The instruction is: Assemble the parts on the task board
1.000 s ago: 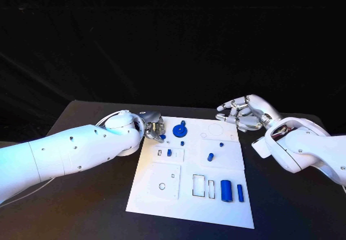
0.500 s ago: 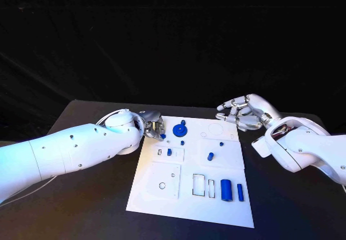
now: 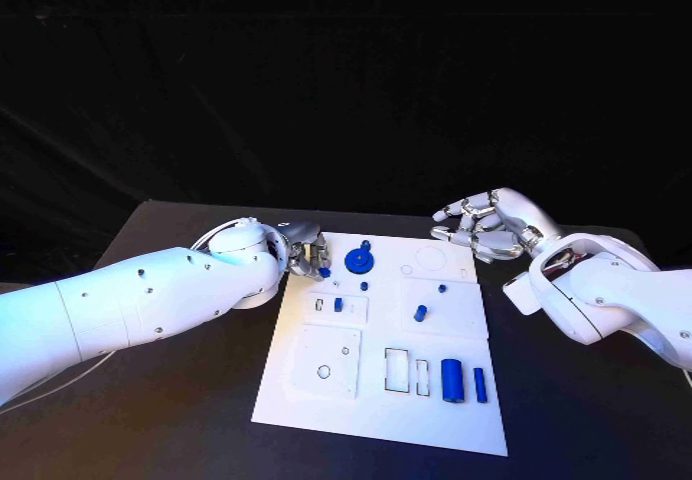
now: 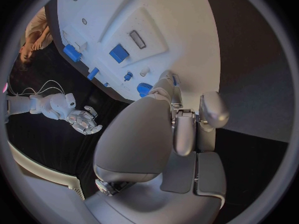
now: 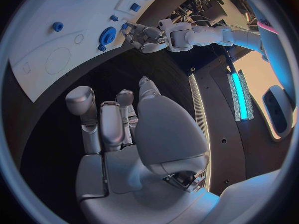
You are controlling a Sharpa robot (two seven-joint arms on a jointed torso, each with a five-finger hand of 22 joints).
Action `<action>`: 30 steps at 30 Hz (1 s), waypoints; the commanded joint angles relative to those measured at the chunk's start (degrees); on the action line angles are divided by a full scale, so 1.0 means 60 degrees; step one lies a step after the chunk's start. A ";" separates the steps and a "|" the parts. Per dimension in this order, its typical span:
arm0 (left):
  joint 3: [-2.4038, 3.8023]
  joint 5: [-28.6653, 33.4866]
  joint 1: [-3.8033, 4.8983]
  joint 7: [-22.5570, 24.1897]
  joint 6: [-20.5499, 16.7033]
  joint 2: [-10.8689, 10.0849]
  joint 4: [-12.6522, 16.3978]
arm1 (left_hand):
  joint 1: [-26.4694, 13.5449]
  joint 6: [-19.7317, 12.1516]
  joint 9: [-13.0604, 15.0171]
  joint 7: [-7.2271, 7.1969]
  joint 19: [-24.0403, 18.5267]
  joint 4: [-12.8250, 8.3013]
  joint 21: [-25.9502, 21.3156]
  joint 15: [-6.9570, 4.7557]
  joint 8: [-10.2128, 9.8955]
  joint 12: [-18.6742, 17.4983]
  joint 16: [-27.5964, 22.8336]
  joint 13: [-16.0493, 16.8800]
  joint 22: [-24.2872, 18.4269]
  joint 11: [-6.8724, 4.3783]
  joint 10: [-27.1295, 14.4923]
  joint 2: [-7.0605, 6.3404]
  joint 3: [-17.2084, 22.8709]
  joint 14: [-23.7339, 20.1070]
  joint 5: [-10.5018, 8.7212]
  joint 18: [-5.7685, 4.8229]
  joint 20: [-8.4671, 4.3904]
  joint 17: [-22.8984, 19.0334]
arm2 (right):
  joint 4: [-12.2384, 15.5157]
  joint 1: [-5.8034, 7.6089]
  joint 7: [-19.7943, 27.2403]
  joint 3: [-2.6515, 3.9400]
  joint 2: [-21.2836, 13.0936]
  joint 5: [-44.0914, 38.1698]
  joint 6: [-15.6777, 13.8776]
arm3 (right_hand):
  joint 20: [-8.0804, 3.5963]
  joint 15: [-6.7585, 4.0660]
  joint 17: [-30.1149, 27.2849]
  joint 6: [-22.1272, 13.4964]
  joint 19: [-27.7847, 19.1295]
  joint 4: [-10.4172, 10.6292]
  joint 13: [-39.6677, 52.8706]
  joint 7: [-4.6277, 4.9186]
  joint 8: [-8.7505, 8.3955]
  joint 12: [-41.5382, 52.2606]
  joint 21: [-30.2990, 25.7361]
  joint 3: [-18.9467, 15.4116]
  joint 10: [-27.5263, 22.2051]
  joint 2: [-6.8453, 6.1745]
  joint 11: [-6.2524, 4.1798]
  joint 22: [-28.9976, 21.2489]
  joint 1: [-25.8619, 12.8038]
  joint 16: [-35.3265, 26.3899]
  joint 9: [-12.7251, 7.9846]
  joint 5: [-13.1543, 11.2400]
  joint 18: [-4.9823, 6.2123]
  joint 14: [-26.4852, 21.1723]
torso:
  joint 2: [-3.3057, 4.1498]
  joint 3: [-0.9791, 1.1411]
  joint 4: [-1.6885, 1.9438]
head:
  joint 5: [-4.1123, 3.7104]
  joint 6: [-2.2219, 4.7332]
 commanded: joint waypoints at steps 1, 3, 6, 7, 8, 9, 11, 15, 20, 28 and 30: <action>-0.0027 0.0118 -0.0032 -0.0023 0.0215 -0.0008 -0.0004 | 0.0091 -0.0008 -0.0043 0.0084 0.0044 -0.0027 0.0073 0.0019 -0.0105 0.0076 0.0056 -0.0011 0.0052 -0.0008 -0.0090 -0.0028 0.0117 0.0246 -0.0017 -0.0084 -0.0006 0.1254 | 0.0011 -0.0004 0.0034 0.0000 0.0000 -0.0101 0.0090 | -0.0018 -0.0003 0.0011 -0.0050 0.0040 -0.0052 0.0012 -0.0005 0.0034 0.0062 -0.0052 -0.0024 -0.0024 0.0065 -0.0032 0.0009 0.0018 -0.0039 0.0011 0.0060 0.0173 -0.0005 | 0.0000 -0.0003 0.0002 | 0.0003 0.0012; -0.0027 0.0120 -0.0032 -0.0020 0.0207 -0.0014 -0.0006 | 0.0127 0.0004 -0.0079 0.0085 0.0055 -0.0060 0.0108 0.0022 -0.0158 0.0096 0.0072 -0.0015 0.0100 -0.0005 -0.0117 -0.0062 0.0212 0.0252 -0.0017 -0.0090 -0.0003 0.1269 | 0.0009 -0.0004 0.0033 0.0000 0.0000 -0.0101 0.0089 | -0.0018 -0.0003 0.0011 -0.0050 0.0040 -0.0052 0.0012 -0.0005 0.0034 0.0062 -0.0052 -0.0024 -0.0024 0.0065 -0.0032 0.0009 0.0018 -0.0039 0.0011 0.0060 0.0173 -0.0005 | 0.0000 -0.0005 0.0005 | 0.0015 0.0008; -0.0026 0.0123 -0.0032 -0.0023 0.0212 -0.0025 -0.0009 | 0.0169 0.0030 -0.0121 0.0085 0.0062 -0.0104 0.0147 0.0026 -0.0221 0.0114 0.0090 -0.0026 0.0152 0.0001 -0.0151 -0.0103 0.0345 0.0260 -0.0017 -0.0097 0.0001 0.1287 | 0.0006 -0.0004 0.0034 0.0000 0.0003 -0.0101 0.0088 | -0.0018 -0.0003 0.0011 -0.0050 0.0040 -0.0052 0.0012 -0.0005 0.0034 0.0062 -0.0052 -0.0024 -0.0024 0.0065 -0.0032 0.0009 0.0018 -0.0039 0.0011 0.0060 0.0173 -0.0005 | 0.0000 -0.0003 0.0003 | 0.0015 0.0010; -0.0026 0.0123 -0.0032 -0.0025 0.0217 -0.0029 -0.0009 | 0.0178 0.0035 -0.0138 0.0086 0.0061 -0.0118 0.0157 0.0029 -0.0247 0.0119 0.0094 -0.0031 0.0164 0.0004 -0.0163 -0.0123 0.0394 0.0260 -0.0018 -0.0098 0.0003 0.1289 | 0.0006 -0.0004 0.0034 0.0000 0.0004 -0.0101 0.0088 | -0.0018 -0.0003 0.0011 -0.0050 0.0040 -0.0052 0.0012 -0.0005 0.0034 0.0062 -0.0052 -0.0024 -0.0024 0.0065 -0.0032 0.0009 0.0018 -0.0039 0.0011 0.0060 0.0173 -0.0005 | -0.0001 -0.0003 0.0002 | 0.0018 0.0010; -0.0026 0.0123 -0.0032 -0.0029 0.0226 -0.0033 -0.0008 | 0.0191 0.0037 -0.0153 0.0085 0.0062 -0.0134 0.0168 0.0029 -0.0272 0.0123 0.0099 -0.0036 0.0179 0.0005 -0.0173 -0.0142 0.0440 0.0262 -0.0018 -0.0099 0.0004 0.1293 | 0.0006 -0.0004 0.0034 0.0000 0.0005 -0.0101 0.0088 | -0.0018 -0.0003 0.0011 -0.0050 0.0040 -0.0052 0.0012 -0.0005 0.0034 0.0062 -0.0052 -0.0024 -0.0024 0.0065 -0.0032 0.0009 0.0018 -0.0039 0.0011 0.0060 0.0173 -0.0005 | -0.0001 -0.0001 0.0003 | 0.0019 0.0011; -0.0026 0.0124 -0.0032 -0.0031 0.0232 -0.0037 -0.0008 | 0.0201 0.0039 -0.0167 0.0086 0.0067 -0.0149 0.0183 0.0031 -0.0294 0.0128 0.0105 -0.0042 0.0200 0.0007 -0.0180 -0.0160 0.0483 0.0265 -0.0018 -0.0102 0.0005 0.1300 | 0.0006 -0.0004 0.0034 0.0000 0.0006 -0.0101 0.0089 | -0.0018 -0.0003 0.0011 -0.0050 0.0040 -0.0052 0.0012 -0.0005 0.0034 0.0062 -0.0052 -0.0024 -0.0024 0.0065 -0.0032 0.0009 0.0018 -0.0039 0.0011 0.0060 0.0173 -0.0005 | -0.0002 -0.0003 0.0002 | 0.0023 0.0011; -0.0026 0.0124 -0.0032 -0.0037 0.0246 -0.0049 -0.0004 | 0.0228 0.0053 -0.0203 0.0086 0.0072 -0.0189 0.0214 0.0034 -0.0349 0.0136 0.0119 -0.0059 0.0241 0.0011 -0.0195 -0.0203 0.0609 0.0271 -0.0016 -0.0107 0.0007 0.1313 | 0.0009 -0.0004 0.0036 0.0000 0.0007 -0.0101 0.0089 | -0.0018 -0.0003 0.0011 -0.0050 0.0040 -0.0052 0.0012 -0.0005 0.0034 0.0062 -0.0052 -0.0024 -0.0024 0.0065 -0.0032 0.0009 0.0018 -0.0039 0.0011 0.0060 0.0173 -0.0005 | 0.0001 -0.0002 0.0000 | 0.0030 0.0015; -0.0025 0.0125 -0.0032 -0.0039 0.0253 -0.0066 0.0009 | 0.0234 0.0032 -0.0261 0.0078 0.0088 -0.0235 0.0268 0.0036 -0.0448 0.0147 0.0142 -0.0087 0.0312 0.0014 -0.0203 -0.0288 0.0785 0.0282 -0.0017 -0.0117 0.0010 0.1336 | 0.0009 -0.0004 0.0037 0.0000 0.0009 -0.0101 0.0086 | -0.0018 -0.0003 0.0011 -0.0050 0.0040 -0.0052 0.0012 -0.0005 0.0034 0.0062 -0.0052 -0.0024 -0.0024 0.0065 -0.0032 0.0009 0.0018 -0.0039 0.0011 0.0060 0.0173 -0.0005 | 0.0002 0.0000 0.0001 | 0.0022 0.0014; -0.0025 0.0127 -0.0032 -0.0036 0.0224 -0.0099 0.0031 | 0.0215 0.0043 -0.0317 0.0065 0.0083 -0.0285 0.0301 0.0037 -0.0537 0.0161 0.0154 -0.0120 0.0356 0.0014 -0.0206 -0.0394 0.0986 0.0285 -0.0017 -0.0120 0.0013 0.1345 | 0.0008 -0.0004 0.0037 0.0000 0.0005 -0.0101 0.0080 | -0.0018 -0.0003 0.0011 -0.0050 0.0040 -0.0052 0.0012 -0.0005 0.0034 0.0062 -0.0052 -0.0024 -0.0024 0.0065 -0.0032 0.0009 0.0018 -0.0039 0.0011 0.0060 0.0173 -0.0005 | 0.0003 0.0001 0.0002 | 0.0029 0.0012; -0.0022 0.0128 -0.0032 -0.0015 0.0163 -0.0141 0.0051 | 0.0172 0.0076 -0.0400 0.0056 0.0083 -0.0395 0.0364 0.0040 -0.0672 0.0177 0.0170 -0.0182 0.0441 0.0019 -0.0210 -0.0584 0.1359 0.0288 -0.0015 -0.0128 0.0015 0.1356 | 0.0002 -0.0004 0.0043 0.0000 0.0007 -0.0101 0.0065 | -0.0019 -0.0004 -0.0016 -0.0052 0.0031 -0.0044 -0.0010 -0.0005 0.0036 0.0050 -0.0089 -0.0034 -0.0037 0.0067 -0.0032 -0.0012 0.0010 -0.0063 0.0012 0.0068 0.0178 -0.0009 | 0.0002 -0.0002 -0.0004 | 0.0030 0.0010; -0.0021 0.0128 -0.0032 -0.0007 0.0154 -0.0149 0.0053 | 0.0148 0.0074 -0.0428 0.0046 0.0094 -0.0434 0.0395 0.0040 -0.0721 0.0186 0.0183 -0.0202 0.0485 0.0018 -0.0202 -0.0644 0.1491 0.0296 -0.0018 -0.0135 0.0015 0.1369 | 0.0001 -0.0005 0.0045 0.0000 0.0009 -0.0101 0.0062 | -0.0019 -0.0004 -0.0016 -0.0052 0.0031 -0.0044 -0.0010 -0.0005 0.0036 0.0050 -0.0089 -0.0034 -0.0037 0.0067 -0.0032 -0.0012 0.0010 -0.0063 0.0012 0.0068 0.0178 -0.0009 | 0.0001 -0.0002 -0.0003 | 0.0029 0.0009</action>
